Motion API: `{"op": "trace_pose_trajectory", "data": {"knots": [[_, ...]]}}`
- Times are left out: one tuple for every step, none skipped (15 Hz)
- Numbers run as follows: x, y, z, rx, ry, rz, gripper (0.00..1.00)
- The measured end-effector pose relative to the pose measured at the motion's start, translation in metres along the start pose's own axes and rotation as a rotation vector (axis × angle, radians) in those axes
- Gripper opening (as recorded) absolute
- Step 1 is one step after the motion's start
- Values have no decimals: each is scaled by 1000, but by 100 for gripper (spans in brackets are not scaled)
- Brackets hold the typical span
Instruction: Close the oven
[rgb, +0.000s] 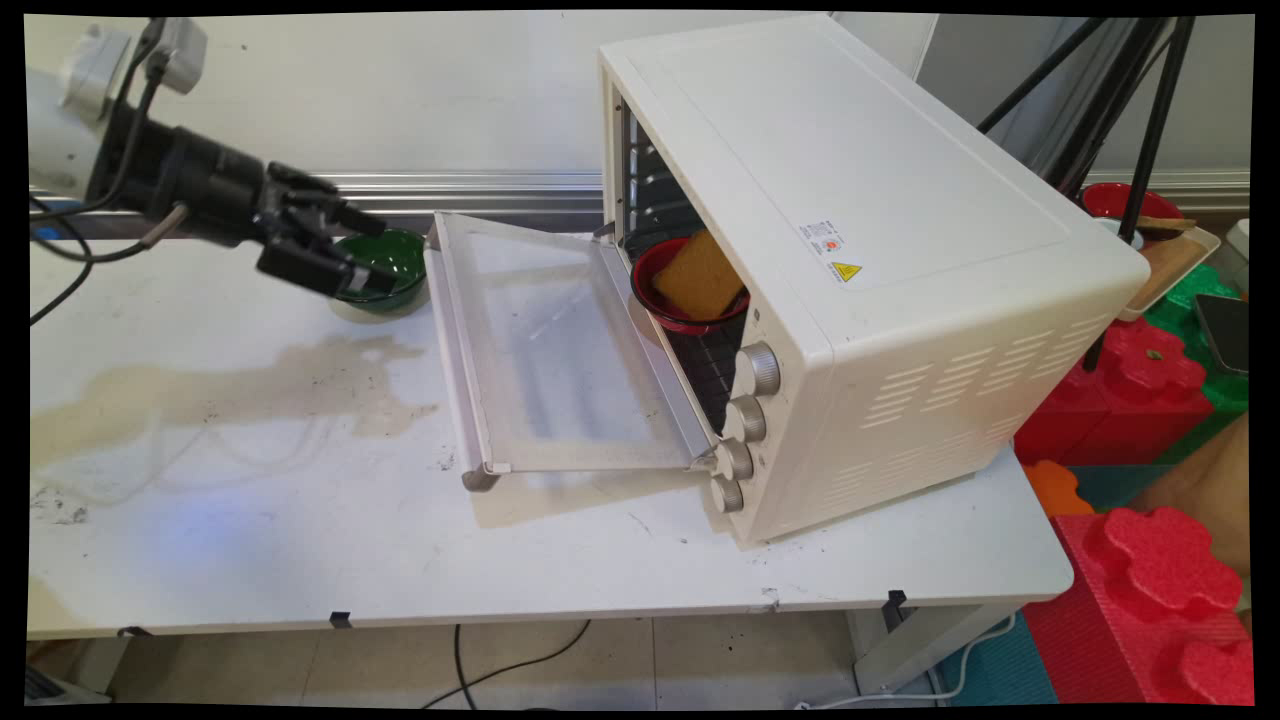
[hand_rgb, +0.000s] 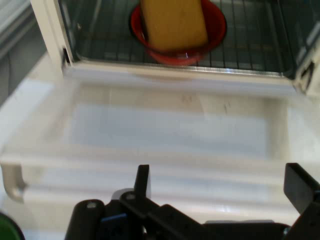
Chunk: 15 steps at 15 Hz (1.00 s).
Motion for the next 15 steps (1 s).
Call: {"op": "trace_pose_trajectory", "data": {"knots": [[-6, 2, -4, -6, -22, -6, 100], [-10, 4, -6, -11, -44, -9, 100], [-14, 5, -7, -15, -62, -10, 100], [-17, 6, -8, -19, -82, -9, 100], [-19, 7, -7, -22, -101, -8, 100], [-21, 8, -7, -23, -119, -9, 100], [-23, 9, -7, -24, -132, -10, 100], [-25, 9, -6, -25, -151, -11, 100], [-27, 10, -4, -25, -172, -12, 100], [-29, 11, -2, -26, -192, -12, 100], [-31, 11, 0, -27, -208, -11, 100], [-33, 11, 4, -28, -226, -9, 100], [-35, 12, 8, -29, -243, -8, 100], [-37, 12, 12, -29, -258, -8, 100], [-38, 12, 16, -30, -270, -7, 100]]}}
